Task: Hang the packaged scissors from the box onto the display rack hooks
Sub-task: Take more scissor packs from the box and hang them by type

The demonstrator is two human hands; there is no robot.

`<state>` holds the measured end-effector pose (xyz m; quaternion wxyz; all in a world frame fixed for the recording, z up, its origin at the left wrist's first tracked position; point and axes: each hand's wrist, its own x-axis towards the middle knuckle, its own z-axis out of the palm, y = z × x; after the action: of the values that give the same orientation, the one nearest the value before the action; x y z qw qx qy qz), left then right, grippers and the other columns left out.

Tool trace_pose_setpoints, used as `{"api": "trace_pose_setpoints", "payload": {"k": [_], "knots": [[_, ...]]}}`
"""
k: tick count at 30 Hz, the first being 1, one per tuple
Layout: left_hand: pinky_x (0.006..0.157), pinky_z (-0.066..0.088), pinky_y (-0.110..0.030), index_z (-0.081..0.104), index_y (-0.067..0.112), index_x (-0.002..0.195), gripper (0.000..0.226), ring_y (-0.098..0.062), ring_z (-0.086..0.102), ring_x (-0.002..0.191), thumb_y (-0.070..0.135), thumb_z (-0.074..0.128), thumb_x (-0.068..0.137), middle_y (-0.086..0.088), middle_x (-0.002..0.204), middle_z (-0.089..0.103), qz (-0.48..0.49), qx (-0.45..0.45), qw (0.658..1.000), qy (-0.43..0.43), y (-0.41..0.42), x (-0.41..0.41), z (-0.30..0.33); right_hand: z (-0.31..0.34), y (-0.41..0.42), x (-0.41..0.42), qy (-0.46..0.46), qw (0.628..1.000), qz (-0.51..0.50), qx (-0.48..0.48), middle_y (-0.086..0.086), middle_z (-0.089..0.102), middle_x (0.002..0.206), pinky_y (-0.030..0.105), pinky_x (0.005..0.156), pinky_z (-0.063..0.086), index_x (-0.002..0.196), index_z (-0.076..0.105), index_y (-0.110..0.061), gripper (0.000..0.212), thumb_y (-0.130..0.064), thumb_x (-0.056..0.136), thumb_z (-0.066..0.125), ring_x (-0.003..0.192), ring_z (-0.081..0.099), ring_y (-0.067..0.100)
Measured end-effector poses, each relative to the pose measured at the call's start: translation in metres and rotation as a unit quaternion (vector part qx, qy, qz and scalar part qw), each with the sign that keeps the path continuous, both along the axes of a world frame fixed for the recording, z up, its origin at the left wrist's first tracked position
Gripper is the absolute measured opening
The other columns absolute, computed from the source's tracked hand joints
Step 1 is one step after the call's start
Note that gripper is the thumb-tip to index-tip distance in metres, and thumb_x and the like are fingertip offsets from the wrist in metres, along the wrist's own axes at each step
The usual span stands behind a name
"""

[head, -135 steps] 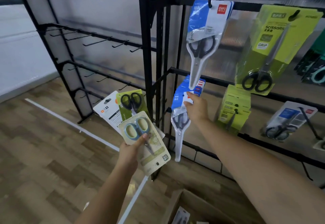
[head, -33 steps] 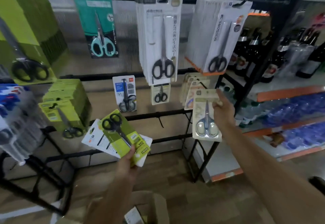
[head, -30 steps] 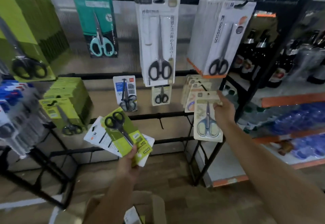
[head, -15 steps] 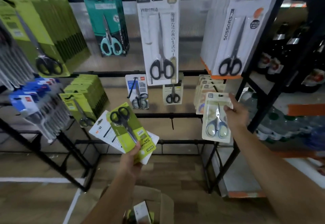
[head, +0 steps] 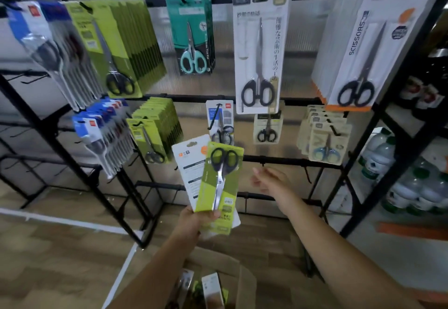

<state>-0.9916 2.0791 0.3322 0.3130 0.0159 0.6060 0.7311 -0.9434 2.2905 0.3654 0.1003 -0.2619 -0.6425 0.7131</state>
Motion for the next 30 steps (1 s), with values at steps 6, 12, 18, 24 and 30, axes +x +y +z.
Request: {"api": "trace_pose_setpoints", "payload": {"k": [6, 12, 18, 24, 30], "knots": [[0.067, 0.056, -0.045, 0.069, -0.005, 0.097, 0.046, -0.033, 0.068, 0.072, -0.004, 0.077, 0.052, -0.023, 0.086, 0.071, -0.013, -0.005, 1.000, 0.010, -0.017, 0.003, 0.000, 0.015, -0.023, -0.020, 0.010, 0.996, -0.015, -0.087, 0.011, 0.065, 0.088, 0.040, 0.077, 0.052, 0.089, 0.059, -0.009, 0.020, 0.004, 0.077, 0.068, 0.080, 0.063, 0.024], [0.096, 0.040, -0.066, 0.056, -0.005, 0.122, 0.039, -0.040, 0.059, 0.106, -0.012, 0.055, 0.084, -0.025, 0.118, 0.060, 0.183, 0.092, 0.978, -0.031, -0.024, -0.009, -0.001, 0.002, -0.032, -0.025, 0.036, 0.934, -0.115, -0.336, 0.020, 0.060, 0.111, 0.043, 0.090, 0.047, 0.123, 0.050, 0.006, 0.036, -0.001, 0.089, 0.056, 0.097, 0.058, 0.031], [0.093, 0.049, -0.051, 0.068, 0.007, 0.099, 0.033, -0.035, 0.066, 0.098, 0.004, 0.074, 0.067, -0.018, 0.105, 0.070, 0.244, 0.070, 0.967, -0.007, -0.040, -0.008, 0.000, -0.011, -0.084, -0.037, 0.060, 0.857, -0.117, -0.499, 0.015, 0.059, 0.109, 0.044, 0.087, 0.043, 0.099, 0.056, 0.000, 0.011, -0.006, 0.093, 0.050, 0.112, 0.054, 0.027], [0.070, 0.054, -0.038, 0.069, 0.012, 0.085, 0.020, -0.025, 0.070, 0.074, -0.003, 0.072, 0.073, -0.007, 0.081, 0.074, 0.303, 0.068, 0.950, -0.020, -0.070, -0.021, 0.000, -0.015, -0.118, -0.053, -0.015, 0.921, -0.002, -0.390, 0.011, 0.062, 0.100, 0.039, 0.096, 0.045, 0.107, 0.054, 0.001, 0.019, 0.002, 0.088, 0.054, 0.092, 0.059, 0.024], [0.044, 0.051, -0.025, 0.065, 0.007, 0.087, 0.021, -0.014, 0.068, 0.055, -0.009, 0.070, 0.074, 0.000, 0.063, 0.072, 0.301, 0.036, 0.953, 0.021, -0.115, -0.053, 0.017, -0.002, -0.130, -0.078, 0.017, 0.992, 0.083, 0.097, -0.004, 0.036, 0.138, 0.031, 0.104, 0.032, 0.140, 0.032, -0.025, 0.087, 0.008, 0.070, 0.072, 0.129, 0.033, 0.013]]}}
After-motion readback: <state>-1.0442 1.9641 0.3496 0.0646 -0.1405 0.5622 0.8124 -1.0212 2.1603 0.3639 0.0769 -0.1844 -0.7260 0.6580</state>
